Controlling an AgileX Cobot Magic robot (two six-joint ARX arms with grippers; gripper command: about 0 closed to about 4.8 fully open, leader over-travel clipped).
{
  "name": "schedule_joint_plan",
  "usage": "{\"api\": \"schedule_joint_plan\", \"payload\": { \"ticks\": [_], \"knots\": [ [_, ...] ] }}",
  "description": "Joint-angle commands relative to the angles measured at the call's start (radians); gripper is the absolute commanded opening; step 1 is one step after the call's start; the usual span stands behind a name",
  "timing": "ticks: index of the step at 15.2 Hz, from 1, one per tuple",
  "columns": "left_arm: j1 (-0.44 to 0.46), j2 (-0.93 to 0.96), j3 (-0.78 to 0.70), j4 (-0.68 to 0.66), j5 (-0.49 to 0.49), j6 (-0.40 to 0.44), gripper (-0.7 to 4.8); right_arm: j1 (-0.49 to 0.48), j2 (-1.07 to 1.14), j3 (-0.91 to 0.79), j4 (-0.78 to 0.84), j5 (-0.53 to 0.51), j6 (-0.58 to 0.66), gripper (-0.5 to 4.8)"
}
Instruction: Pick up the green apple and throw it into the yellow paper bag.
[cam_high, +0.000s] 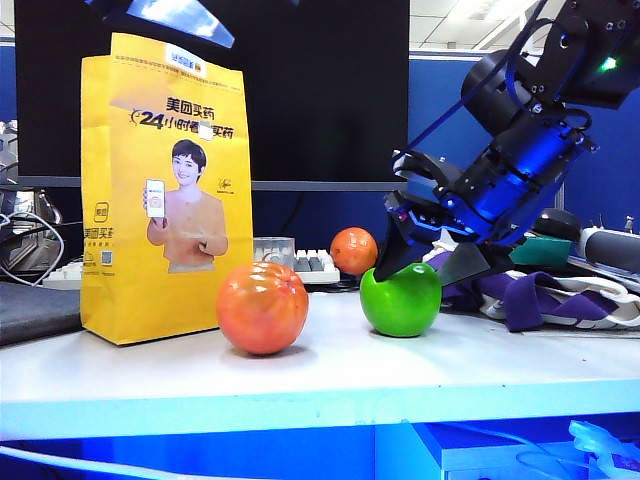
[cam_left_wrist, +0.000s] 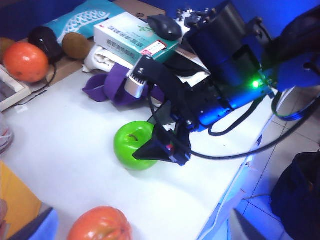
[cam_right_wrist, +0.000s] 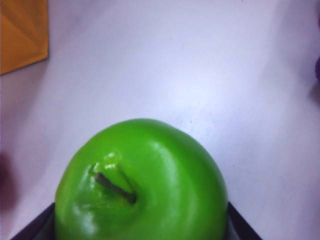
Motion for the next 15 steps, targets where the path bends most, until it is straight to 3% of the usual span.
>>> {"api": "schedule_joint_plan", "payload": {
  "ticks": [1,5,8,11,13,15],
  "knots": [
    [0.002,-0.002,0.005,0.016,-0.042,0.022,4.79,0.000,-0.003,0.081,-0.113,0.004,0.003,1.44],
    [0.003,-0.003,0.056,-0.008,-0.133,0.070,4.79,0.000,-0.075,0.344,-0.229,-0.023,0.003,1.44],
    [0.003,-0.003,0.192,-0.122,-0.424,0.139,4.79,0.006,-0.121,0.547,-0.353,-0.093,0.002,1.44],
    [0.004,-0.015,0.273,-0.151,-0.758,0.251,4.79,0.043,-0.159,0.668,-0.415,-0.250,0.004,1.44],
    [0.019,-0.022,0.287,-0.163,-0.827,0.282,4.79,0.082,-0.165,0.727,-0.441,-0.338,0.008,1.43],
    [0.077,-0.028,0.289,-0.196,-0.816,0.282,4.79,0.123,-0.158,0.774,-0.431,-0.367,0.008,1.27]
  ]
}}
